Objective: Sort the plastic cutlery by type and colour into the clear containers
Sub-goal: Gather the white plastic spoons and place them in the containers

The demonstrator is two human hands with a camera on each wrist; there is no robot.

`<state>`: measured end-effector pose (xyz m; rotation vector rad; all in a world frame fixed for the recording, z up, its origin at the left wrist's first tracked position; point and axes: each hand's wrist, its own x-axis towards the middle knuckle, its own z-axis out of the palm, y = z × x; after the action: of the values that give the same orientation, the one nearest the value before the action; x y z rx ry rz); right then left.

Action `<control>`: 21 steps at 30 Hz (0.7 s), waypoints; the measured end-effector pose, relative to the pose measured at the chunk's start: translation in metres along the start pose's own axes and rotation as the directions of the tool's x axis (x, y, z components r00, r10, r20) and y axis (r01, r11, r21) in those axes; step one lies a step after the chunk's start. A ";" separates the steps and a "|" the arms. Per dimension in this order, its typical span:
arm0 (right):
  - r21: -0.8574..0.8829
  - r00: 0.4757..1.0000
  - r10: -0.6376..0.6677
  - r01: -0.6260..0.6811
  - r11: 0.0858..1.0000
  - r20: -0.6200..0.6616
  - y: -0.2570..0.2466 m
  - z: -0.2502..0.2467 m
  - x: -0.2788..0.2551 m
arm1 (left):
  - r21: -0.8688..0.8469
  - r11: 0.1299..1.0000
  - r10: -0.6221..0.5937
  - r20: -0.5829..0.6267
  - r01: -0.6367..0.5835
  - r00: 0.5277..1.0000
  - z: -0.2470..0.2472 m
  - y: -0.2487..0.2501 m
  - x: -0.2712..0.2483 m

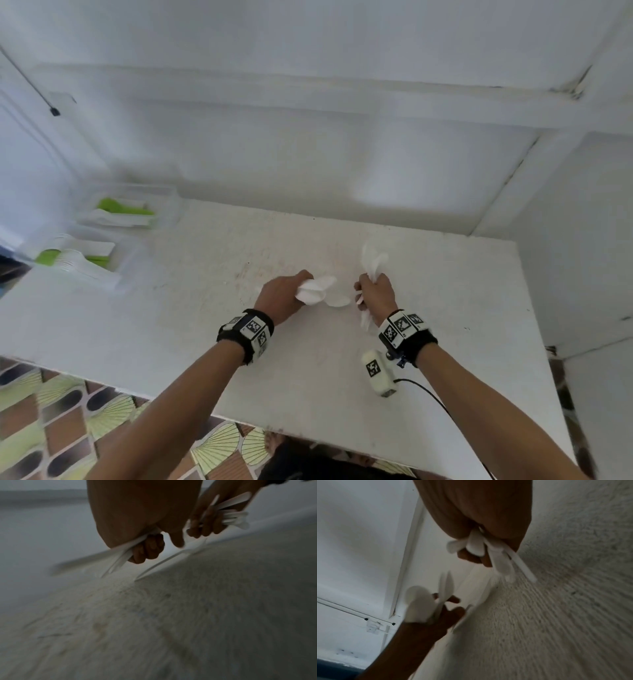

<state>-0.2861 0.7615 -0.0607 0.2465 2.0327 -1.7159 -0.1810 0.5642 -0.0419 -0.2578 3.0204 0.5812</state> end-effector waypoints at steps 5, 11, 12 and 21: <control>0.069 0.999 0.054 -0.054 0.996 0.008 0.004 0.001 -0.001 | 0.018 0.998 0.052 0.072 -0.053 0.996 0.006 0.006 0.012; 0.294 0.998 0.051 -0.059 0.954 0.035 -0.010 0.021 -0.010 | -0.043 0.999 -0.029 0.042 0.031 0.999 -0.008 -0.022 0.015; 0.313 0.998 0.038 -0.054 0.948 0.055 -0.012 0.026 -0.013 | -0.076 0.995 -0.061 0.034 0.063 0.998 -0.013 -0.026 0.015; 0.264 0.981 -0.160 0.127 0.956 0.109 -0.034 0.125 -0.027 | -0.854 0.510 -0.187 0.009 0.104 0.982 -0.084 -0.078 -0.005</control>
<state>-0.2480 0.6382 -0.0320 0.0672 1.7721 -2.0313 -0.1642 0.4623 0.0086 -0.5676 2.4253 2.0502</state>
